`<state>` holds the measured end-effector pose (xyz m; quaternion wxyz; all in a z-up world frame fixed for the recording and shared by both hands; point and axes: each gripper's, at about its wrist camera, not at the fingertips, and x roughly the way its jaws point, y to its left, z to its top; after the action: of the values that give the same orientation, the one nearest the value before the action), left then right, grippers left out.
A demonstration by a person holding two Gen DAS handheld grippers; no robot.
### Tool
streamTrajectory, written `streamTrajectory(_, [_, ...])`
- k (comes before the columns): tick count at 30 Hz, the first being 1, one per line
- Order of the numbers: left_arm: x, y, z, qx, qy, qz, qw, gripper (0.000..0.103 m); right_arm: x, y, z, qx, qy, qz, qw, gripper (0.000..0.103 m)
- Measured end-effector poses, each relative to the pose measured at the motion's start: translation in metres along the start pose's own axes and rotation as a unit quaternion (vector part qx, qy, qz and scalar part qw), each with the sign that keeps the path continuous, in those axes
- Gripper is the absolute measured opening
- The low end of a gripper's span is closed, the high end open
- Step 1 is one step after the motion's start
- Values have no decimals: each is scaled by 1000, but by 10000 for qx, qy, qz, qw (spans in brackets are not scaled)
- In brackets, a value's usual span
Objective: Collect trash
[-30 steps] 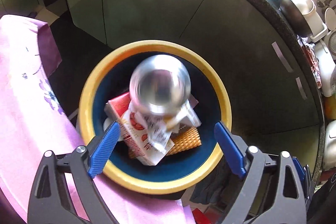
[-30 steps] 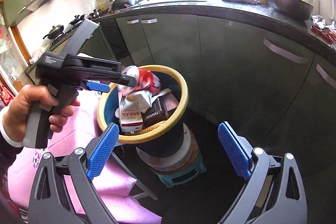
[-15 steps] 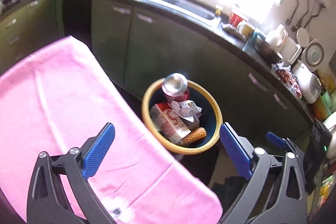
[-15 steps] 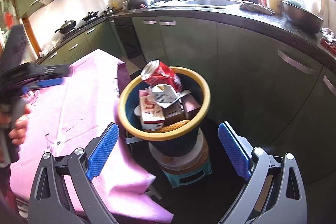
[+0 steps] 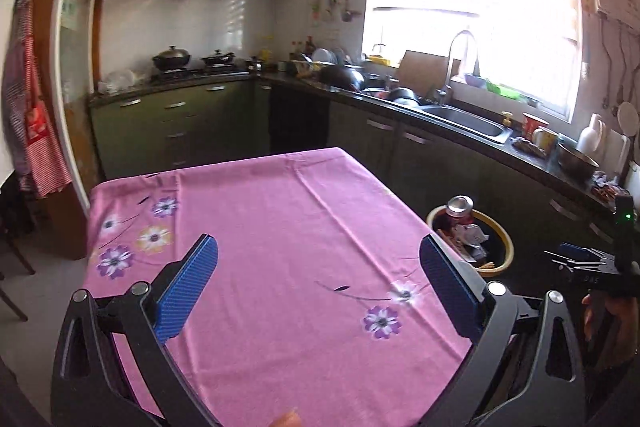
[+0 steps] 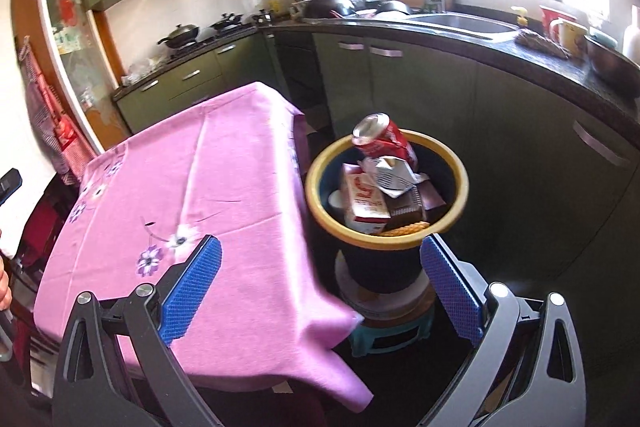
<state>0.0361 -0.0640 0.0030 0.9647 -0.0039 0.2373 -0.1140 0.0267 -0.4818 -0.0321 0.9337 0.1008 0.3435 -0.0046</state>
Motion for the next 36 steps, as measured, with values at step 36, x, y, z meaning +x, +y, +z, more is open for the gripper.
streamTrajectory(36, [-111, 32, -37, -371, -504, 1096, 9920, 96, -78, 65, -14, -798, -802, -96, 9935, 98])
